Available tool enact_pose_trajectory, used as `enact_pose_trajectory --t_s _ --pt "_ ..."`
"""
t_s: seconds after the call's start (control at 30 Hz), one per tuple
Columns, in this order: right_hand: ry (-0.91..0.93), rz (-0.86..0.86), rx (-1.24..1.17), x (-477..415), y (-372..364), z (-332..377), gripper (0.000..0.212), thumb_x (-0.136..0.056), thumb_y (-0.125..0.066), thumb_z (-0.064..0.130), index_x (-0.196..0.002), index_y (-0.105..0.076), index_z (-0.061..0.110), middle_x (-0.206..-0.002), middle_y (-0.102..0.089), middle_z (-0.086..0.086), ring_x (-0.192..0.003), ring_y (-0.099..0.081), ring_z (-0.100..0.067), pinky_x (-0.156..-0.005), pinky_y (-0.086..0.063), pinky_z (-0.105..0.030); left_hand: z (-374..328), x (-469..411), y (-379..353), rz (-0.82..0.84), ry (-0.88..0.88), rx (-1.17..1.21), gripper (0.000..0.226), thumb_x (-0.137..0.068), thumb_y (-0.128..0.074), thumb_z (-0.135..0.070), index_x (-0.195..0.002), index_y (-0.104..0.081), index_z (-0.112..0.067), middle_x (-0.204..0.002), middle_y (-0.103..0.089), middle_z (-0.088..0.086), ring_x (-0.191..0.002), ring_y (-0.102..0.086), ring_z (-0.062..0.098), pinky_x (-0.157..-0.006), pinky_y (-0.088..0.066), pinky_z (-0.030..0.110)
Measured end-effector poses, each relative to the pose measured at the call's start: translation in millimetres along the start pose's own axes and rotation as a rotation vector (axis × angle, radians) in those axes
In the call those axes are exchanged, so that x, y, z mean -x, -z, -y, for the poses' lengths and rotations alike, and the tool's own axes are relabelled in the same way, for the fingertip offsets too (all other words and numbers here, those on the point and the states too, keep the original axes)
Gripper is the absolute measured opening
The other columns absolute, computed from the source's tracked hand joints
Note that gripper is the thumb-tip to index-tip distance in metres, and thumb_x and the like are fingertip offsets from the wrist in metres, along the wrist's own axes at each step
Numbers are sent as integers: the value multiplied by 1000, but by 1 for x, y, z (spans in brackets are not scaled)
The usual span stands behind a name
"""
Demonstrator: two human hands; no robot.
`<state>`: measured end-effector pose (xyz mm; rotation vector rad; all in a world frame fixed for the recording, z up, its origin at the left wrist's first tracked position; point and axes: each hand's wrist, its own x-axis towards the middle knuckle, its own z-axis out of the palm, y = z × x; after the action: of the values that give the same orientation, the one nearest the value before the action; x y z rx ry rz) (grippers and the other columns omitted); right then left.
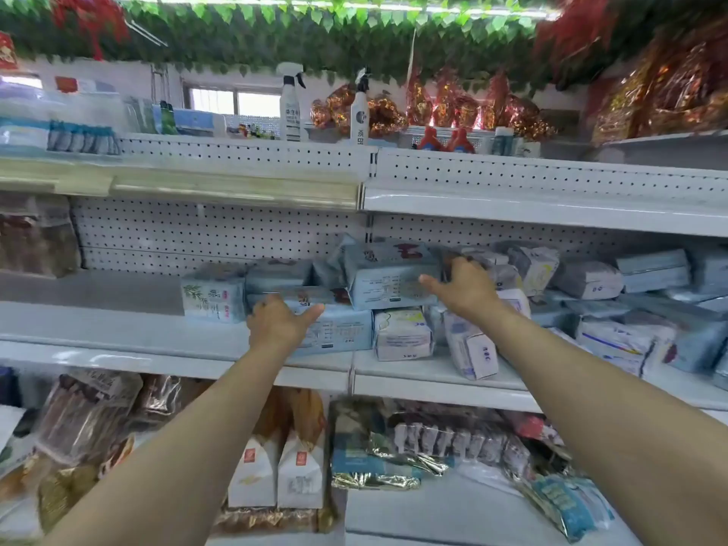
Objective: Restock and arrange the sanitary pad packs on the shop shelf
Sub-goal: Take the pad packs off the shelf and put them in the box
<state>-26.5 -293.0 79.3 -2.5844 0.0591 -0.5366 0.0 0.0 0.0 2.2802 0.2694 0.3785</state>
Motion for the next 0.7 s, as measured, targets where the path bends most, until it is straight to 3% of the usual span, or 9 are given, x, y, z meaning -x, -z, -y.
enact_pose_trajectory --t_s 0.1,0.17,0.27,0.37,0.47,0.53,0.63,0.7 --pt "-65 -47 -38 -9 -3 11 44 -94 -60 54 -89 -54 12 -98 -66 -18 -97 -63 -33 -71 -38 -31 4 -14 0 61 107 128 103 -76 -63 -76 -143 -41 -1 -141 -52 18 -129 -50 37 -101 -46 43" --pt "-137 -17 -129 -13 -6 17 42 -96 -59 53 -99 -61 11 -96 -64 -14 -92 -61 -30 -71 -39 -31 6 -22 -3 119 171 205 98 -80 -61 -74 -141 -45 2 -138 -54 19 -125 -52 37 -94 -46 40" --pt "-278 28 -284 -18 -15 21 63 -97 -57 55 -133 -57 3 -119 -62 -16 -99 -57 -29 -77 -43 -30 12 -34 -7 111 188 274 93 -82 -57 -75 -135 -52 1 -135 -56 19 -120 -54 38 -95 -47 42" --pt "-394 34 -445 -21 -24 25 75 -91 -60 63 -139 -52 5 -107 -61 -7 -91 -57 -24 -74 -46 -30 17 -43 -11 138 231 366 90 -83 -59 -72 -137 -52 0 -138 -54 19 -122 -54 39 -94 -47 41" --pt "-486 -6 -577 -25 -31 22 89 -78 -67 72 -139 -51 9 -119 -65 -9 -103 -63 -29 -88 -57 -41 20 -47 -14 205 304 481 90 -78 -69 -68 -137 -52 -2 -141 -53 17 -124 -52 38 -95 -46 41" --pt "-528 0 -637 -25 -30 24 86 -77 -71 70 -134 -53 8 -121 -65 -12 -105 -63 -33 -84 -57 -43 20 -48 -13 237 320 527 89 -75 -75 -64 -137 -53 -3 -141 -54 15 -123 -53 37 -99 -46 42" --pt "-559 50 -705 -20 -25 32 73 -79 -77 58 -126 -55 7 -119 -66 -12 -109 -62 -35 -95 -54 -51 16 -42 -8 259 327 550 85 -78 -77 -57 -138 -51 -3 -142 -52 14 -127 -50 36 -91 -42 38" --pt "-594 93 -760 -17 -22 35 66 -79 -81 49 -123 -54 8 -118 -67 -13 -109 -63 -35 -93 -55 -55 16 -39 -7 246 327 578 84 -74 -80 -56 -134 -55 -3 -138 -55 15 -123 -53 36 -92 -44 37"
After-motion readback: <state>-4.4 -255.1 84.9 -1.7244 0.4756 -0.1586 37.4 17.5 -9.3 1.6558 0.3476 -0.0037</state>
